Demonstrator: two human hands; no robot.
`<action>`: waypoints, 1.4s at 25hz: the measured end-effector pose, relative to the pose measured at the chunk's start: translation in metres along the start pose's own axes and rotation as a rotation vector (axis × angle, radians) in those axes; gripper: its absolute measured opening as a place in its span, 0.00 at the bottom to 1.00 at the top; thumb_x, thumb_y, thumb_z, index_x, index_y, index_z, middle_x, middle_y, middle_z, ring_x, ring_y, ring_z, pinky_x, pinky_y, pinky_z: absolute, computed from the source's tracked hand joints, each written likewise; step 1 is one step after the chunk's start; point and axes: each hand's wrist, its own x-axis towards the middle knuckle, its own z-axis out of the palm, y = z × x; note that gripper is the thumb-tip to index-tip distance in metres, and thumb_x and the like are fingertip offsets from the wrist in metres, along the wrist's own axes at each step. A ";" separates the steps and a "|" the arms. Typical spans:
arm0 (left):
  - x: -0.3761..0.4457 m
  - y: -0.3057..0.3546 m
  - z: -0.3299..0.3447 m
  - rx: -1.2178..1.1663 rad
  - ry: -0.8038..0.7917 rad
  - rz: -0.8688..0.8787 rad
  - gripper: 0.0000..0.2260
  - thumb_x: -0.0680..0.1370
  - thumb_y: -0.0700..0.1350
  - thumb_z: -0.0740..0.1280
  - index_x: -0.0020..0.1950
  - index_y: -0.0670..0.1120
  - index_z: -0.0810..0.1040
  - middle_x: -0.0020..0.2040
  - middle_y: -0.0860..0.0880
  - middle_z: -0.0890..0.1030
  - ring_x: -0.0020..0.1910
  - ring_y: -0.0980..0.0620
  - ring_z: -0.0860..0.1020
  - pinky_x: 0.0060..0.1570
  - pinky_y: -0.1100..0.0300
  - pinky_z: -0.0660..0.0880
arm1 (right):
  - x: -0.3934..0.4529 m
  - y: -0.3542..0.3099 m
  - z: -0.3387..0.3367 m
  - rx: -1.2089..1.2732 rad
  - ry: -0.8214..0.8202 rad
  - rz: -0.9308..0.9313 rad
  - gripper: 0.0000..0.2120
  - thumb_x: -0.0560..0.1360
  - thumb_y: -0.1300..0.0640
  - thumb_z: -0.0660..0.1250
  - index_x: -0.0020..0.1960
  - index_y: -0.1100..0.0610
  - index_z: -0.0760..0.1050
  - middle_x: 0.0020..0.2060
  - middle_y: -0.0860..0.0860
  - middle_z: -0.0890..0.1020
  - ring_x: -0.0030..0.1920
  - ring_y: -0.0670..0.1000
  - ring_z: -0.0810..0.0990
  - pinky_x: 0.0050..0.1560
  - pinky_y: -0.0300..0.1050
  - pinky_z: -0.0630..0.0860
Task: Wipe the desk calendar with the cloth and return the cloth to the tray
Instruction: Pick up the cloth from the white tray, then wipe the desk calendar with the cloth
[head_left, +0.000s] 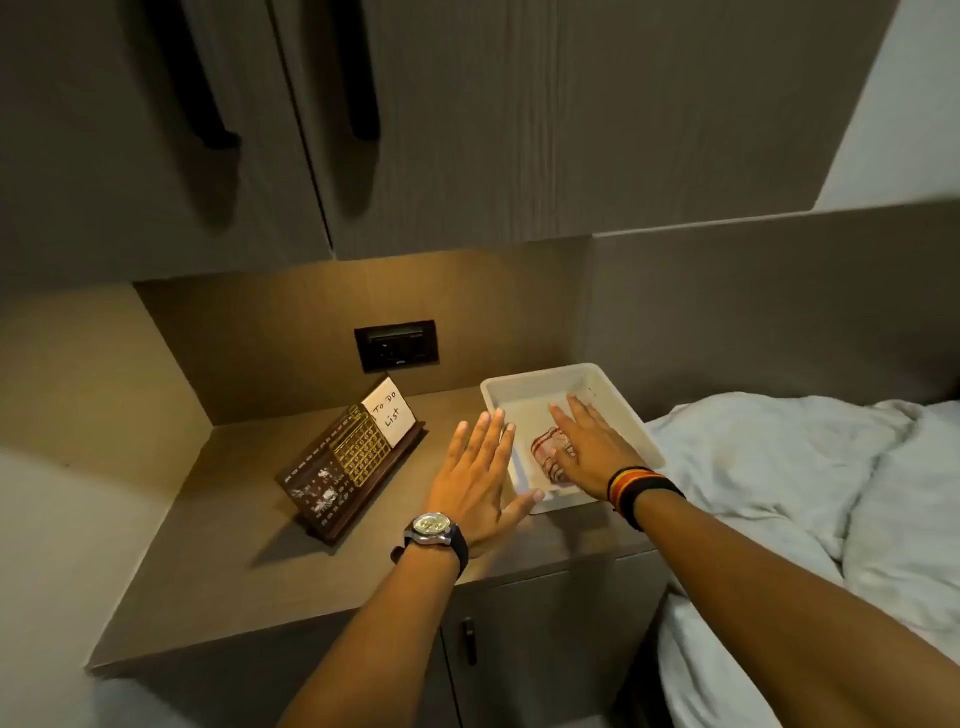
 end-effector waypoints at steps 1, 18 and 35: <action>0.005 -0.001 0.009 -0.025 -0.032 0.007 0.44 0.77 0.74 0.40 0.84 0.46 0.40 0.83 0.47 0.37 0.82 0.48 0.34 0.79 0.48 0.33 | 0.012 0.002 0.005 0.021 -0.087 -0.012 0.31 0.84 0.43 0.54 0.84 0.47 0.47 0.83 0.50 0.47 0.83 0.55 0.48 0.79 0.56 0.52; 0.006 -0.059 0.031 -0.042 -0.211 0.224 0.50 0.75 0.76 0.53 0.83 0.43 0.41 0.84 0.44 0.42 0.83 0.46 0.42 0.81 0.45 0.44 | 0.049 -0.006 0.037 0.337 0.144 0.222 0.14 0.80 0.47 0.64 0.63 0.47 0.78 0.55 0.55 0.85 0.52 0.61 0.82 0.58 0.55 0.79; -0.064 -0.281 -0.059 0.171 -0.304 0.143 0.72 0.55 0.85 0.64 0.82 0.46 0.34 0.83 0.45 0.36 0.82 0.47 0.36 0.80 0.52 0.37 | 0.000 -0.281 0.131 1.131 0.379 0.146 0.30 0.76 0.62 0.65 0.77 0.50 0.68 0.73 0.49 0.74 0.71 0.49 0.74 0.69 0.53 0.75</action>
